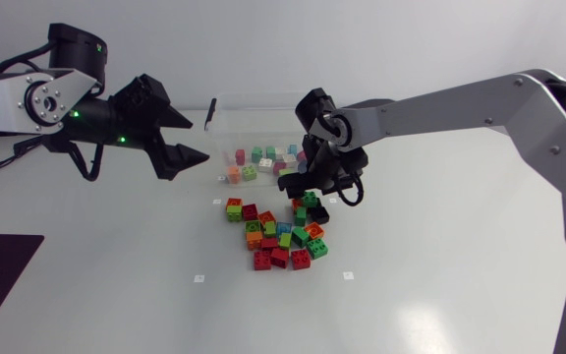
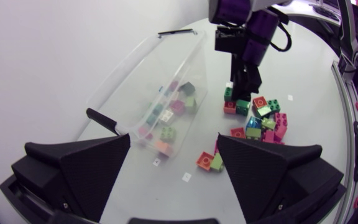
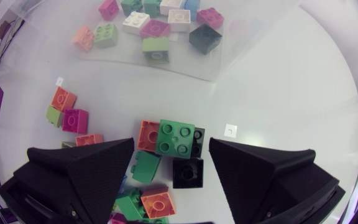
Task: Place the duplo bricks in the container
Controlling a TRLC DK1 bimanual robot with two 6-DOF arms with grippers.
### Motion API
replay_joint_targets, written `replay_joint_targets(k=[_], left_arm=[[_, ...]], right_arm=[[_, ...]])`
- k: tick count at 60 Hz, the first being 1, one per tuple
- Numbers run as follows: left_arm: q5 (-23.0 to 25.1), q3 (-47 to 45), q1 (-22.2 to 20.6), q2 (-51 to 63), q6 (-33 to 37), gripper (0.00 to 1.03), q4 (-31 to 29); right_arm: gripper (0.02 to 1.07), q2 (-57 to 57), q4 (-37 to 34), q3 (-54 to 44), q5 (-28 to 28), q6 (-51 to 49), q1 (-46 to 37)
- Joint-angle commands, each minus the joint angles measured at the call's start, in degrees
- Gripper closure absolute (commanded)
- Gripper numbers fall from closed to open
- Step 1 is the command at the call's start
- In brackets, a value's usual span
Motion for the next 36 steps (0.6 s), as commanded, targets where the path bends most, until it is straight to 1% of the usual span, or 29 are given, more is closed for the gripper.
replay_joint_targets(k=[1, 2, 11, 14, 21, 29, 36], left_arm=[[0.86, -2.90, 0.56, -1.81, 4.27, 0.06, -0.56], [0.95, -3.69, 0.56, -2.07, 5.41, 0.06, -0.82], [1.66, -7.47, 1.09, -2.42, 10.95, 0.06, -2.32], [1.92, -8.70, 1.36, -2.25, 12.53, 0.06, -2.41], [1.92, -10.89, 1.36, -1.81, 15.17, 0.06, -2.32], [1.92, -12.04, 1.44, -0.67, 17.28, 0.06, -2.14], [2.01, -12.56, 1.09, 0.83, 19.03, 0.06, -1.97]], right_arm=[[0.28, 2.19, -0.95, 1.89, 0.36, 2.52, 0.41], [0.30, 2.46, -0.95, 2.16, 0.36, 2.70, 0.41], [0.30, 4.74, -2.44, 4.00, 0.79, 3.67, 0.76], [0.34, 5.09, -2.44, 4.18, 0.79, 3.93, 0.76], [0.39, 5.53, -2.44, 4.62, 0.88, 4.28, 0.76], [0.39, 6.15, -2.62, 5.06, 0.88, 4.46, 0.76], [0.53, 6.24, -2.62, 5.06, 0.88, 4.46, 0.76]])
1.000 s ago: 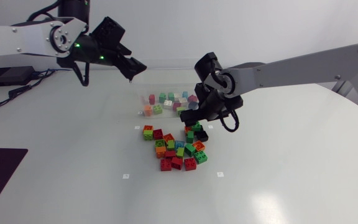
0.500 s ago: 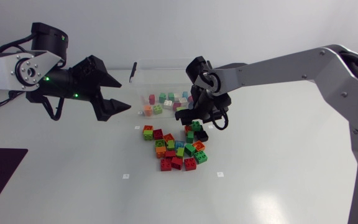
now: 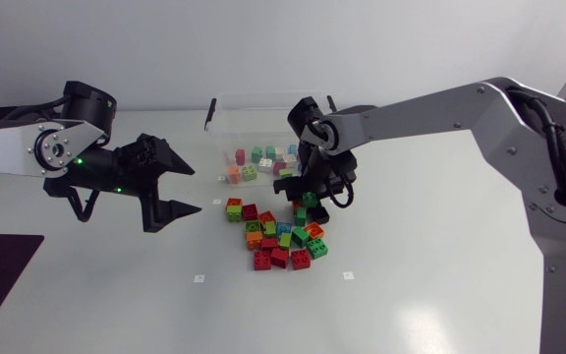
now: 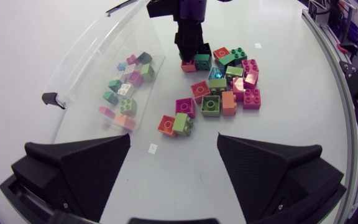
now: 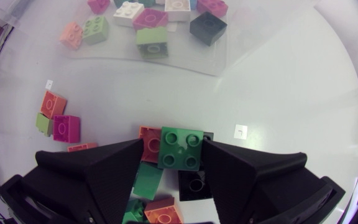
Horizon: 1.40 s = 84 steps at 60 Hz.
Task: Place the duplo bricks in the container
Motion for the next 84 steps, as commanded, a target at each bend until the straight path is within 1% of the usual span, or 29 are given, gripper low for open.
replay_joint_targets(k=[1, 2, 4, 7, 17, 23, 37, 51, 64, 67, 73, 74, 78, 84], left_arm=[[0.61, -1.66, 0.06, 2.25, 3.21, 0.06, 0.04], [0.61, -1.66, 0.06, 2.25, 3.30, 0.06, 0.04], [0.61, -1.92, -0.38, 2.78, 3.56, 0.06, 0.04], [0.61, -2.27, -0.99, 3.48, 3.83, 0.06, 0.22], [0.61, -3.24, -3.36, 6.91, 4.62, 0.06, 1.98], [-0.01, -4.56, -5.12, 8.23, 4.09, 0.06, 6.29], [-1.50, -2.54, -7.32, 13.33, 3.83, 0.06, 9.36], [-2.82, 2.91, -8.20, 18.69, 3.65, 0.06, 9.36], [-3.88, 7.04, -9.17, 23.26, 3.47, 0.06, 9.45], [-4.23, 8.19, -9.43, 24.58, 3.39, 0.08, 9.36], [-4.67, 8.98, -10.04, 25.63, 3.03, 0.14, 9.19], [-4.75, 9.06, -10.22, 25.81, 3.03, 0.17, 9.01], [-4.93, 8.98, -10.48, 25.81, 3.03, 0.22, 8.66], [-5.28, 8.63, -10.48, 25.72, 3.03, 0.22, 7.96]], right_arm=[[0.55, 1.38, -0.93, 1.01, 0.51, 1.72, 0.28], [0.56, 1.38, -0.93, 1.01, 0.51, 1.72, 0.28], [0.61, 1.30, -0.93, 0.75, 0.51, 1.64, 0.19], [0.65, 1.21, -0.93, 0.40, 0.51, 1.55, 0.10], [0.66, 0.07, -0.76, -1.27, 0.42, 1.20, -0.69], [0.66, -1.69, 0.03, -3.12, 0.51, 0.85, -1.13], [0.67, -10.22, 2.93, -9.62, 2.01, -1.35, -2.01], [0.66, -18.92, 4.78, -13.93, 1.92, -3.64, -3.50], [0.66, -24.72, 6.01, -16.30, 1.92, -5.13, -3.50], [0.66, -26.21, 6.27, -16.30, 1.92, -5.66, -3.50], [0.66, -27.53, 6.19, -15.69, 1.92, -6.01, -3.86], [0.66, -27.79, 6.19, -15.51, 1.92, -6.19, -3.94], [0.66, -28.32, 6.19, -15.33, 1.92, -6.54, -4.21], [0.66, -28.76, 5.92, -15.33, 1.83, -6.80, -4.47]])
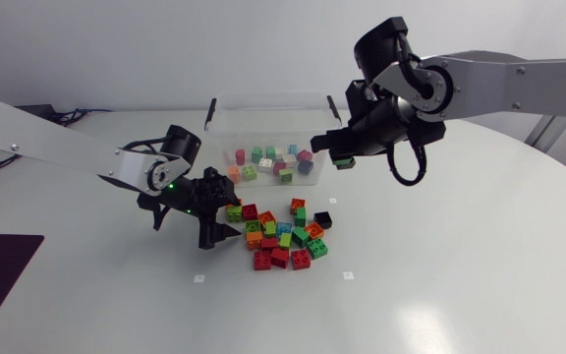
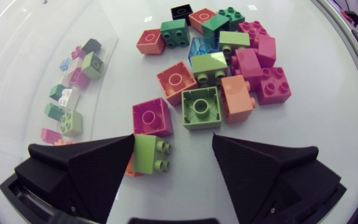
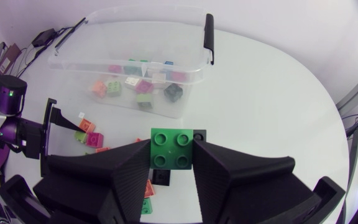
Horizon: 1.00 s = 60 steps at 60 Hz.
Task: Place the duplo bricks in the container
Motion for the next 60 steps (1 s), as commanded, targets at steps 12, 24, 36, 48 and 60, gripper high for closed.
replay_joint_targets(k=[12, 24, 36, 48, 60], left_arm=[[-0.67, -0.28, -0.23, 1.24, 0.41, 0.40, -1.95], [-0.85, -2.56, -0.76, 0.71, 0.41, 0.61, -2.39], [-0.93, -5.11, -1.11, -0.43, 0.50, 0.71, -2.57], [-1.29, -8.01, -1.02, -4.04, 0.94, 0.71, -4.85], [-1.20, -11.00, 0.38, -13.88, 0.94, 0.71, -9.16]], right_arm=[[0.66, -1.53, -0.68, 2.54, 0.08, -1.01, -0.62], [0.66, 1.28, -0.95, 10.10, -0.10, -1.01, -0.45], [0.66, 4.27, 1.34, 15.46, -0.97, -1.01, 0.08], [0.66, 8.49, 4.59, 19.50, -1.68, -1.10, 0.61], [0.66, 14.73, 5.91, 24.25, -1.94, -1.27, 0.52]])
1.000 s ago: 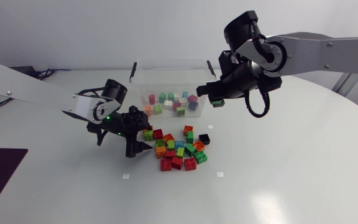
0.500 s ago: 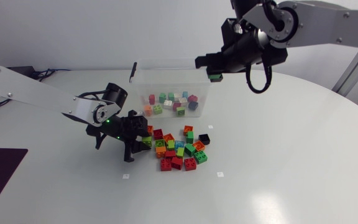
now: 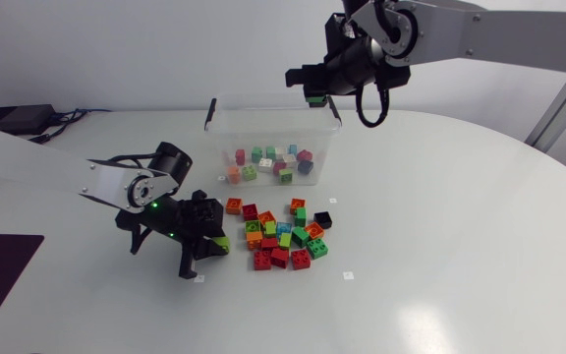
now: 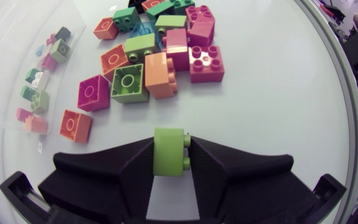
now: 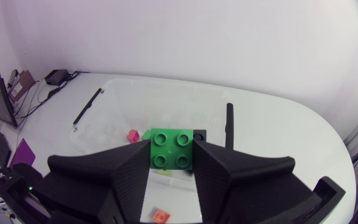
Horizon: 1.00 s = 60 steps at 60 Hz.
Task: Place the duplo bricks in the container
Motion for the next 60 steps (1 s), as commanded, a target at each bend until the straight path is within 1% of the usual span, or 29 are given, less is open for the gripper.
replay_joint_targets(k=[1, 9, 15, 18, 20, 22, 23, 25, 28, 31, 38, 48, 60], left_arm=[[0.03, -1.51, 0.97, -5.36, 0.92, 0.71, -1.27], [0.20, -1.25, 2.73, -13.00, 0.13, 0.71, -3.20], [0.55, 0.77, 3.08, -16.61, -2.42, 0.71, -4.43], [0.82, 1.65, 3.08, -17.40, -3.74, 0.71, -4.52], [1.34, 2.71, 3.08, -18.36, -5.15, 0.71, -4.43], [1.70, 3.32, 2.99, -18.71, -6.03, 0.71, -4.43], [1.87, 3.67, 2.99, -18.98, -6.55, 0.71, -4.43], [1.96, 4.11, 2.99, -19.15, -7.08, 0.71, -4.34], [2.22, 6.05, 3.08, -19.33, -9.54, 0.71, -3.73], [2.49, 7.36, 3.08, -19.15, -10.86, 0.71, -3.20], [2.49, 10.00, 2.99, -18.19, -15.25, 0.71, 0.58], [2.31, 15.01, 2.91, -13.79, -22.29, 0.71, 6.11], [1.52, 24.50, 3.26, -5.71, -26.77, 0.71, 6.91]], right_arm=[[0.66, 3.28, 0.73, 2.52, -0.04, -0.75, 0.32], [0.66, 6.00, 1.26, 4.72, -0.04, -0.93, 0.67], [0.66, 8.82, 0.82, 7.00, 0.05, -1.01, 1.29], [0.57, 10.57, -0.24, 8.59, 0.22, -1.19, 1.46], [0.43, 11.63, -1.03, 9.64, 0.31, -1.45, 1.55], [0.33, 12.24, -1.56, 10.17, 0.49, -1.63, 1.64], [0.26, 12.51, -1.82, 10.52, 0.58, -1.72, 1.64], [0.17, 12.68, -2.08, 10.87, 0.75, -1.98, 1.73], [0.12, 12.68, -2.35, 11.05, 1.01, -2.24, 1.73], [0.11, 12.33, -2.61, 11.14, 1.19, -2.42, 1.73], [0.10, 10.66, -3.14, 10.61, 1.19, -2.42, 1.46], [0.09, 4.42, -2.43, 5.16, 1.54, -2.86, 1.11], [0.09, -3.66, -1.29, -4.51, 1.54, -4.18, 0.50]])
